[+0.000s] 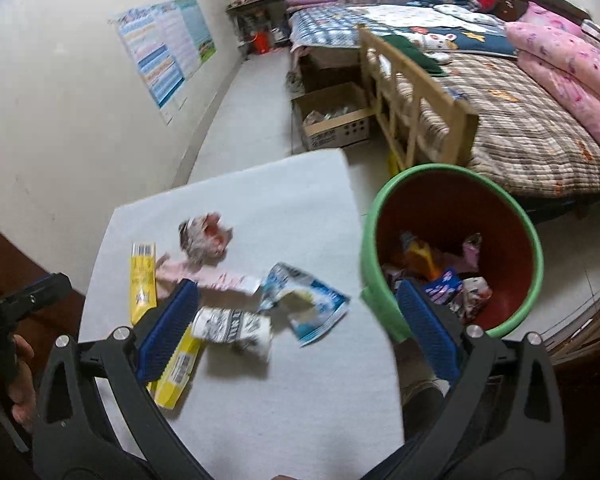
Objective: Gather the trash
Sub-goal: 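Return both tools to the table toward the remaining trash, then grasp the yellow juice carton with the left tool while the right tool grasps the white-blue snack bag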
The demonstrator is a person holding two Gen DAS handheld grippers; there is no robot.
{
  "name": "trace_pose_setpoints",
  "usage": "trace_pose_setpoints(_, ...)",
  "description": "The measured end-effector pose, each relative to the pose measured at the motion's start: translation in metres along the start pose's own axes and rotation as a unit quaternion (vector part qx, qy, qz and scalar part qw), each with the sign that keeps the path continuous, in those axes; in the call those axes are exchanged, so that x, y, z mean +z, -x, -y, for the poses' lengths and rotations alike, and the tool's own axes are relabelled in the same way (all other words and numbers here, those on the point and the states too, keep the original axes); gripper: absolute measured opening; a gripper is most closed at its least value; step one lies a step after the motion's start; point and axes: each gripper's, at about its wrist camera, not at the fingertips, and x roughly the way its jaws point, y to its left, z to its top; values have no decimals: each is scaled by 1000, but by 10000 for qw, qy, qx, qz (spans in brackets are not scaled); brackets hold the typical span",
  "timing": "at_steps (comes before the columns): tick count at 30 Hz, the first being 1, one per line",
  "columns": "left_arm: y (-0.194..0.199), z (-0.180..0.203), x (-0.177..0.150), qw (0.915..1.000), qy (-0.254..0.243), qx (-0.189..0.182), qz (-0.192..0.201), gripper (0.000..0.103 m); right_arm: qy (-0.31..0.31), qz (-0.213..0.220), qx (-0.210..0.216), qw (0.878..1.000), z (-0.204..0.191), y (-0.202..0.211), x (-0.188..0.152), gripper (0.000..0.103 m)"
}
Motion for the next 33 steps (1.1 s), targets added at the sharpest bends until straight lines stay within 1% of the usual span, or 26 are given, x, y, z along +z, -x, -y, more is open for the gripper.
trace_pose_setpoints(2,0,-14,-6,9999,104,93,-81,95,148,-93,-46,9998,-11,-8,-7,98)
trace_pose_setpoints(5,-5,-24,-14,9996,182,150,-167,95,223,-207,-30,9995,-20,-16,-15,98)
trace_pose_setpoints(11,-26,-31,-17,9988,216,249,-367,95,441,-387,-29,9983,-29,-31,-21,98)
trace_pose_setpoints(14,-39,-29,-18,9984,196,296,-450,95,452,-471,-64,9978,-25,-39,-22,98)
trace_pose_setpoints(22,-90,-33,-7,9943,323,647,-783,94,409,-684,-90,9968,-12,-69,-17,98)
trace_pose_setpoints(26,-112,-31,-4,9917,252,799,-980,94,364,-747,-73,9965,-5,-85,-12,98)
trace_pose_setpoints(28,-119,-32,-5,9906,227,861,-1034,90,367,-797,-73,9961,-2,-94,-9,98)
trace_pose_setpoints(31,-124,-37,-7,9896,241,886,-1108,88,395,-913,-54,9950,-1,-109,-5,98)
trace_pose_setpoints(33,-128,-41,-9,9884,257,925,-1176,82,423,-997,-13,9941,-1,-116,-5,96)
